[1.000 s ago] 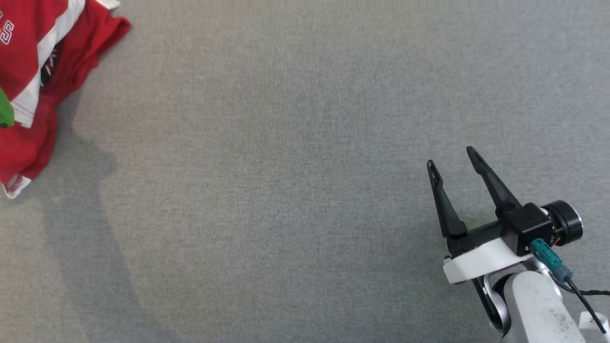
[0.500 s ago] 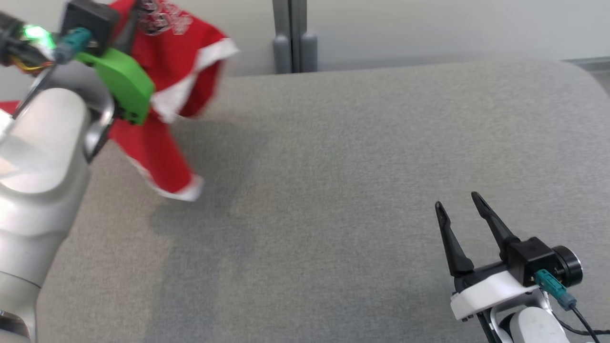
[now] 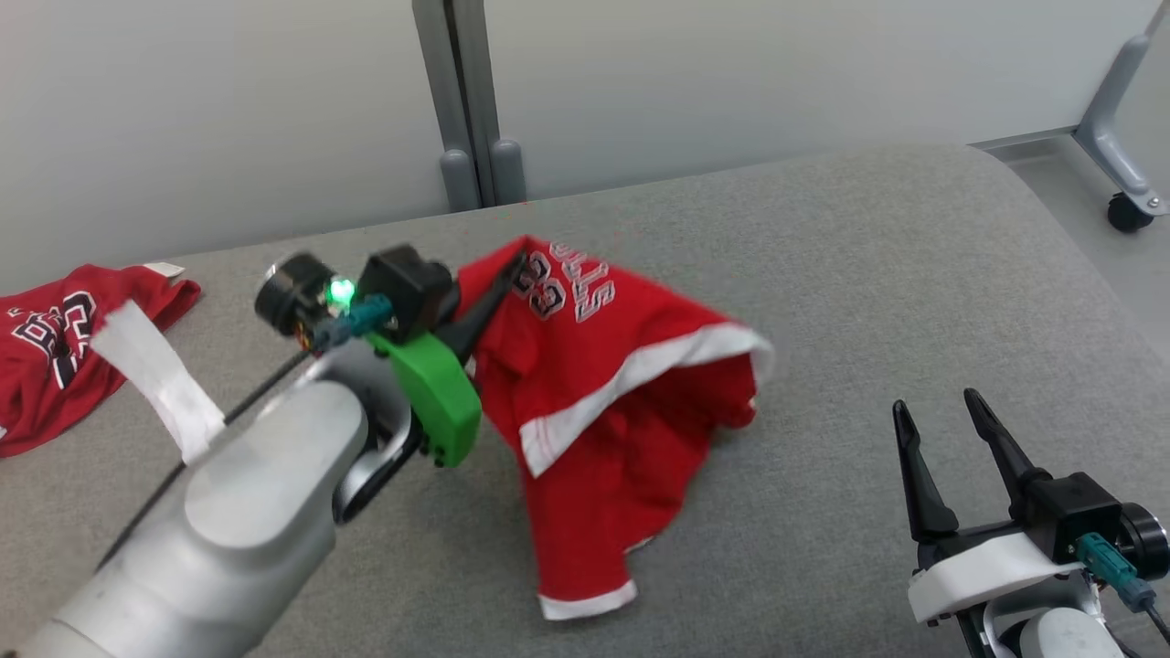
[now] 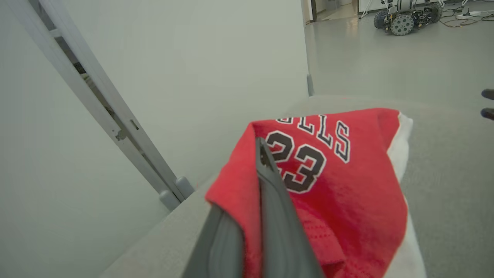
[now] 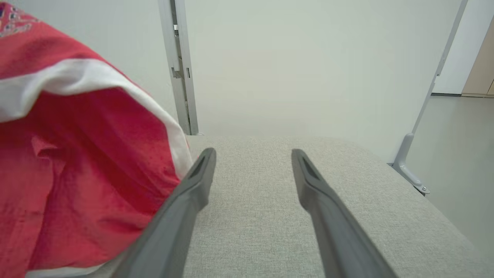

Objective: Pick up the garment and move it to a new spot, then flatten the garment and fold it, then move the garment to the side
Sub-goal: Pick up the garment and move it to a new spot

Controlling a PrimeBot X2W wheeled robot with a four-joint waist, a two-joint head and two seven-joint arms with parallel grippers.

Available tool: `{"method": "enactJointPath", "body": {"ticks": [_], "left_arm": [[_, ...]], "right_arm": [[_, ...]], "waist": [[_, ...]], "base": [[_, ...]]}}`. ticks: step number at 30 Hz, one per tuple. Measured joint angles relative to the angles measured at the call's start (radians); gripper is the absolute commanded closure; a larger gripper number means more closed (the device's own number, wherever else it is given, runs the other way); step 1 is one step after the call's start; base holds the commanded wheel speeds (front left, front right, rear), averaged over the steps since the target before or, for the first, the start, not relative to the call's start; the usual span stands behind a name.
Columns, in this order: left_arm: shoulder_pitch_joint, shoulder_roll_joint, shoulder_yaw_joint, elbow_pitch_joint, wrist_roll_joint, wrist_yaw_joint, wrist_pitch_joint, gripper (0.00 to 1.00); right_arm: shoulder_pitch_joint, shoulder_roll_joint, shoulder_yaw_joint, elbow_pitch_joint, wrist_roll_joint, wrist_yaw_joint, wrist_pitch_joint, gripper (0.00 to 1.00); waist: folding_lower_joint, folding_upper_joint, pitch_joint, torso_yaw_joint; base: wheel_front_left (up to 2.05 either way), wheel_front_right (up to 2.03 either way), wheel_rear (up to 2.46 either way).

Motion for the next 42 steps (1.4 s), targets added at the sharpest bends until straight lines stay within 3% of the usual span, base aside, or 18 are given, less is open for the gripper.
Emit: {"method": "enactJointPath", "body": {"ticks": [5, 13, 25, 26, 27, 28, 29, 35, 42], "left_arm": [[0.118, -0.002, -0.077, 0.129, -0.065, 0.000, -0.016, 1.00], [0.153, -0.007, -0.114, 0.336, -0.118, 0.000, -0.069, 1.00], [0.075, -0.069, -0.085, 0.470, -0.020, 0.000, -0.115, 1.00], [0.074, -0.076, -0.072, 0.480, -0.022, 0.000, -0.117, 0.83], [0.075, -0.080, -0.064, 0.493, -0.026, 0.000, -0.117, 0.59], [0.078, -0.086, -0.057, 0.505, -0.032, 0.000, -0.117, 0.13], [0.083, -0.092, -0.051, 0.519, -0.044, 0.000, -0.117, 0.00], [0.133, -0.104, 0.010, 0.556, -0.086, 0.000, -0.118, 0.00], [0.214, -0.084, 0.152, 0.447, -0.072, 0.028, -0.119, 0.00]], "right_arm": [[0.001, 0.000, -0.002, 0.006, 0.000, 0.000, 0.000, 0.00], [0.000, 0.000, 0.002, 0.020, 0.000, 0.000, 0.000, 0.00], [-0.025, 0.000, 0.023, 0.030, -0.002, 0.000, 0.000, 0.00], [-0.025, 0.000, 0.026, 0.032, -0.003, 0.000, 0.000, 0.00], [-0.025, 0.000, 0.028, 0.034, -0.003, 0.000, 0.000, 0.00], [-0.025, 0.000, 0.030, 0.035, -0.003, 0.000, 0.000, 0.00], [-0.025, 0.000, 0.032, 0.036, -0.003, 0.000, 0.000, 0.00], [-0.020, 0.000, 0.027, 0.039, -0.003, 0.000, 0.000, 0.00], [-0.013, 0.000, -0.002, 0.038, -0.006, 0.000, 0.000, 0.00]], "waist": [[0.0000, 0.0000, 0.008, -0.022], [0.0000, -0.0001, 0.032, -0.026], [0.0001, -0.0001, 0.069, -0.016], [0.0000, -0.0001, 0.070, -0.017], [0.0000, -0.0001, 0.070, -0.018], [0.0000, -0.0001, 0.070, -0.019], [0.0000, -0.0001, 0.068, -0.020], [0.0000, -0.0001, 0.054, -0.014], [0.0000, -0.0001, 0.042, 0.014]], "base": [[0.00, 0.00, 0.00], [0.00, 0.00, 0.00], [0.00, 0.00, 0.00], [0.00, 0.00, 0.00], [0.00, 0.00, 0.00], [0.00, 0.00, 0.00], [0.00, 0.00, 0.00], [0.00, 0.00, 0.00], [0.00, 0.00, 0.00]]}}
